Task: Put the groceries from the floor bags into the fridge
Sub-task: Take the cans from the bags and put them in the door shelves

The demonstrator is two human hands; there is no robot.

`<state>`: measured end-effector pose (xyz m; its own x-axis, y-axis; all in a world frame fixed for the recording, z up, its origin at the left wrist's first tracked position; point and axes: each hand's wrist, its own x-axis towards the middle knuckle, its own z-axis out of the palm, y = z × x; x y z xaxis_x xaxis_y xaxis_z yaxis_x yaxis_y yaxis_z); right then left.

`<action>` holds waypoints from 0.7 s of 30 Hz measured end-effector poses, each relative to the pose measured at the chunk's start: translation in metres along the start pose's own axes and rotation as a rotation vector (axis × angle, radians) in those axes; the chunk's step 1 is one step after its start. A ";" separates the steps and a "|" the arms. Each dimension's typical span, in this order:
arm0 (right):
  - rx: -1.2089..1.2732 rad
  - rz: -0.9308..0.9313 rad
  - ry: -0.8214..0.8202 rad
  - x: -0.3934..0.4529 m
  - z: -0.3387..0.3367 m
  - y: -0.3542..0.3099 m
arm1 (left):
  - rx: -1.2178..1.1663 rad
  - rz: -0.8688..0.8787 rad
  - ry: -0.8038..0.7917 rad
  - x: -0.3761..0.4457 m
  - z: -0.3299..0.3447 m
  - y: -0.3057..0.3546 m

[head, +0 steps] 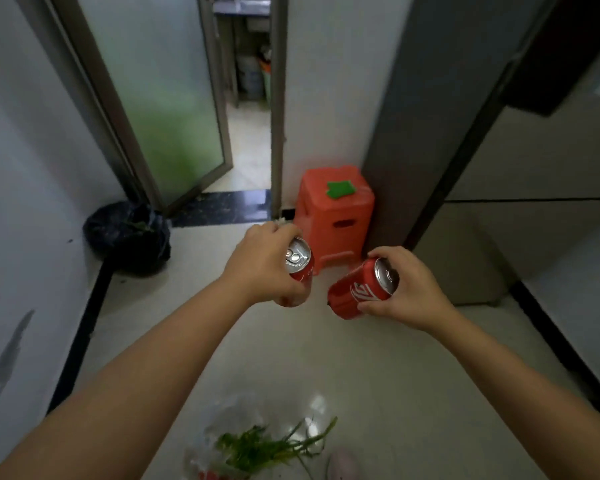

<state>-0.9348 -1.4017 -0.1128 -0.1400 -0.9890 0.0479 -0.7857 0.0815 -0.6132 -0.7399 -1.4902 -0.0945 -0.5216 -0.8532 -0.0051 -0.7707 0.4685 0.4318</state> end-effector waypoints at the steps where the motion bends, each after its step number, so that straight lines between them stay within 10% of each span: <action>1: -0.001 0.016 0.041 -0.007 -0.027 0.000 | 0.012 0.064 0.021 0.007 -0.010 0.025; 14: -0.097 0.044 0.684 -0.085 -0.333 0.096 | -0.217 0.544 0.325 0.087 -0.043 0.350; 21: -0.022 -0.164 0.735 -0.053 -0.461 0.163 | -0.389 0.577 0.573 0.138 -0.049 0.481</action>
<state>-1.3333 -1.2789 0.1482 -0.3802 -0.6520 0.6560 -0.8419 -0.0498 -0.5374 -1.1650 -1.3940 0.1570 -0.4465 -0.5414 0.7124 -0.2130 0.8376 0.5030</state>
